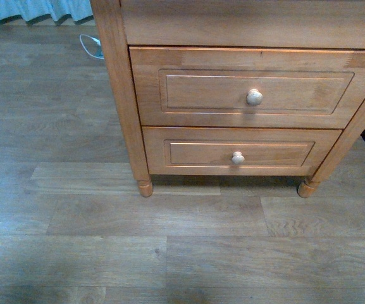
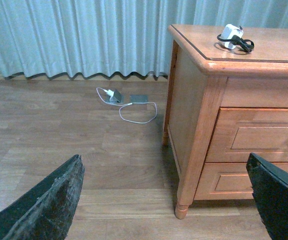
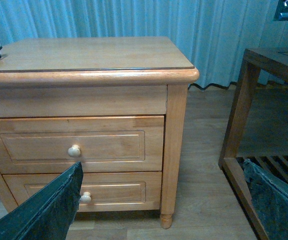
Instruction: Put charger into drawer
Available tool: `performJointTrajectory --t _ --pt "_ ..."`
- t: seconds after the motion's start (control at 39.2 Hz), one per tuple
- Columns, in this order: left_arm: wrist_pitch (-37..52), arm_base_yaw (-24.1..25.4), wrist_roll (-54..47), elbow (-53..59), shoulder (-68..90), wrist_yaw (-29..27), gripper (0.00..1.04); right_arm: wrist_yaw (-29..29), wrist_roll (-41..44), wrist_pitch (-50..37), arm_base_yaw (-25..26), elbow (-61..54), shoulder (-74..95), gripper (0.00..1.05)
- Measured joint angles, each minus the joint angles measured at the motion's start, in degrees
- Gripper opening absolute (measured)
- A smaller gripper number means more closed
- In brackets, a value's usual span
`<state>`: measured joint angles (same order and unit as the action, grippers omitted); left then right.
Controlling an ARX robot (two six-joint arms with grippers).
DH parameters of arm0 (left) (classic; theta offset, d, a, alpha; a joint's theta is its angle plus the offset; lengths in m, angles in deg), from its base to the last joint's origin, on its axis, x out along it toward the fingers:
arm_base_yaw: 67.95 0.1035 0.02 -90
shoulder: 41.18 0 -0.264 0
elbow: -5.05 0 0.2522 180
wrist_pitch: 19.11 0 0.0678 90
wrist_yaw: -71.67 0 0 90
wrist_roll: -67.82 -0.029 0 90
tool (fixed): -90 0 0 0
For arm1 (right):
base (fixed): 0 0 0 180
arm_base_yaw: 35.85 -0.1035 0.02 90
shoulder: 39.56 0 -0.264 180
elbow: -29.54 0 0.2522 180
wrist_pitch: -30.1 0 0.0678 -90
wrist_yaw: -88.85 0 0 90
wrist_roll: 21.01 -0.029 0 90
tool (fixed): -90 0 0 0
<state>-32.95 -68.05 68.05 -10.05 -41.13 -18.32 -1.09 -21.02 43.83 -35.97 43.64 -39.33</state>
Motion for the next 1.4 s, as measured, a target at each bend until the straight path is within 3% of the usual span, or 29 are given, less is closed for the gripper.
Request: performJointTrajectory --t 0.66,0.74,0.92,1.15,1.4 --pt "0.0 0.0 0.0 0.0 0.0 0.0 0.98 -0.02 0.0 0.0 0.0 0.0 0.0 0.96" --pt "0.0 0.0 0.0 0.0 0.0 0.0 0.98 -4.55 2.93 2.03 0.68 0.48 1.66 0.96" --pt "0.0 0.0 -0.02 0.0 0.0 0.0 0.98 -2.97 7.5 -5.33 -1.18 2.99 21.03 0.96" --pt "0.0 0.0 -0.02 0.0 0.0 0.0 0.98 5.14 7.26 -21.22 -7.19 11.41 53.62 0.96" --pt "0.0 0.0 0.0 0.0 0.0 0.0 0.98 10.36 6.27 -26.99 -14.36 22.38 77.2 0.96"
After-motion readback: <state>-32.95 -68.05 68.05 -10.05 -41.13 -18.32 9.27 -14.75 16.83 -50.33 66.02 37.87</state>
